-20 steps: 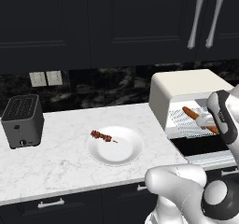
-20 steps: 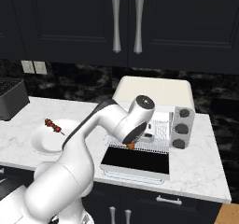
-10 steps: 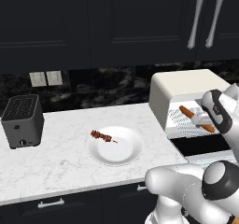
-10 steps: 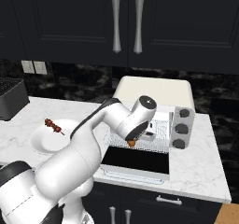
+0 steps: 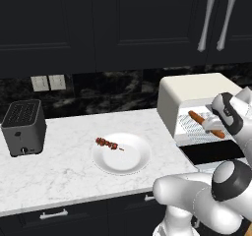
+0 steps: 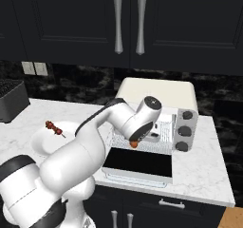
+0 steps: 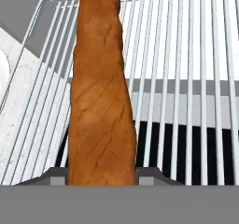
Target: Pick up the kebab skewer and baguette bread, and place them inside the toaster oven. Close the toaster oven door and start by setting the timer.
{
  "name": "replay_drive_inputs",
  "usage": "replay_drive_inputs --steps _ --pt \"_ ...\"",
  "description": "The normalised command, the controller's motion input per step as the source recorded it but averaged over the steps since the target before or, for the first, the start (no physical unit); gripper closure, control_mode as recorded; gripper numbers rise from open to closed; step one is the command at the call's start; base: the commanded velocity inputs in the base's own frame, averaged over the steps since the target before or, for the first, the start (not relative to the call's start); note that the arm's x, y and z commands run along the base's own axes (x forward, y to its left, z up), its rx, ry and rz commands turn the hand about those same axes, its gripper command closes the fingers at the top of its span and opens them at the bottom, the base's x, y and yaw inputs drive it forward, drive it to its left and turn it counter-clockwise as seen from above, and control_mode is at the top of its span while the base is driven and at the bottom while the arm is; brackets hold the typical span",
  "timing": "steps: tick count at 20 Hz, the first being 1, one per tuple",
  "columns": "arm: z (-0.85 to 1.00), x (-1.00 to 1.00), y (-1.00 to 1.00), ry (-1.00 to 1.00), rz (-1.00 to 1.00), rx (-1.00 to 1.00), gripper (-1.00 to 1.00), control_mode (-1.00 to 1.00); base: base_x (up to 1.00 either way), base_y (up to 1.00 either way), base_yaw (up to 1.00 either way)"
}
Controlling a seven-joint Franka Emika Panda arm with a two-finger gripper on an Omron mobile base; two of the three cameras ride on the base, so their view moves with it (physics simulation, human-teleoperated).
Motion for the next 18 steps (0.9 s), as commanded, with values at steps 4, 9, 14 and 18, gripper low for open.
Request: replay_drive_inputs --steps 4,9,14,18 --pt "-0.29 -0.01 0.24 0.0 0.0 0.0 -1.0 -1.0 0.0 0.0 0.0" --pt "-0.04 -0.19 0.1 -0.03 0.0 0.0 -1.0 -1.0 0.0 0.0 0.0" --pt "0.01 -0.4 -0.02 -0.07 0.0 0.0 -1.0 -1.0 0.0 0.0 0.0" --pt "0.64 -0.3 -0.03 -0.18 0.0 0.0 -1.0 -1.0 0.0 0.0 0.0"
